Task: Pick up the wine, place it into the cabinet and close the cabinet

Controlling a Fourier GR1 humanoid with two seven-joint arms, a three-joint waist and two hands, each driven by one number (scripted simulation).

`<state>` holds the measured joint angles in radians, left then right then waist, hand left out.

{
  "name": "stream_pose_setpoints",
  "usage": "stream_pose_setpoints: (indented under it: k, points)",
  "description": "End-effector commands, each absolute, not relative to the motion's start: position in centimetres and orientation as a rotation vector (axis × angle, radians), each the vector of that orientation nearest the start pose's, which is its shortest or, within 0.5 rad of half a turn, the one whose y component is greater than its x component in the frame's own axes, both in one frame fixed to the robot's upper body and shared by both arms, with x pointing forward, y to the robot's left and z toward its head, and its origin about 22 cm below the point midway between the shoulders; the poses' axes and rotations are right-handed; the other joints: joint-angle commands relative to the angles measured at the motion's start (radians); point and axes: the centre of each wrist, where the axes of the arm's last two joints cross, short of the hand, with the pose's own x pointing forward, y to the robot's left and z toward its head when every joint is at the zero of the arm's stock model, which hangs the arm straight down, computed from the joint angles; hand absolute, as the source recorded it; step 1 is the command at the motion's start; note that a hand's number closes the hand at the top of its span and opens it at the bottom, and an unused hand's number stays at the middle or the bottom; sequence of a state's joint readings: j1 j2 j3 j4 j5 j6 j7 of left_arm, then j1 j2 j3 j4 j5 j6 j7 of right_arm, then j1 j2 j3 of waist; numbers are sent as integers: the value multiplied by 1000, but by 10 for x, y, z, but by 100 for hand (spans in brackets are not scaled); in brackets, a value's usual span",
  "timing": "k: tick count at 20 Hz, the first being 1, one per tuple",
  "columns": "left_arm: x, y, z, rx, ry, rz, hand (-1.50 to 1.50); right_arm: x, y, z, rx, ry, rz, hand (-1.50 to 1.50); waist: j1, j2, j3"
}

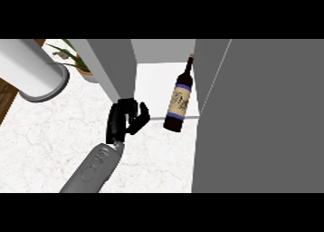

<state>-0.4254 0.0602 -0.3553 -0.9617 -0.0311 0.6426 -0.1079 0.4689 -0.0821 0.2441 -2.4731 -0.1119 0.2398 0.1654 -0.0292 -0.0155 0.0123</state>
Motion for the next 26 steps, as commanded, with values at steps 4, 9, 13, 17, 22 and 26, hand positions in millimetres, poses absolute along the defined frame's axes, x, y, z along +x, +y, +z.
stream_pose_setpoints:
  k: [4, 9, 13, 17, 22, 26]
  points:
    - [355, 97, -14, 389, -1540, -283, 150, 99, -222, 147, 384, -1889, 206, -150, -49, 32, -12]
    - [351, 105, -25, 440, -1491, -258, 150, 100, -221, 150, 391, -1911, 235, -150, -54, 35, -13]
    - [349, 104, -29, 473, -1479, -214, 150, 101, -216, 143, 399, -1884, 216, -150, -62, 36, -14]
    - [358, 109, -14, 471, -1510, -179, 150, 99, -217, 141, 422, -1866, 235, -150, -69, 35, -13]
    - [358, 121, -17, 490, -1506, -113, 150, 96, -219, 145, 412, -1893, 221, -150, -77, 38, -14]
    - [363, 108, -5, 510, -1538, -64, 150, 100, -217, 143, 429, -1883, 250, -150, -82, 41, -14]
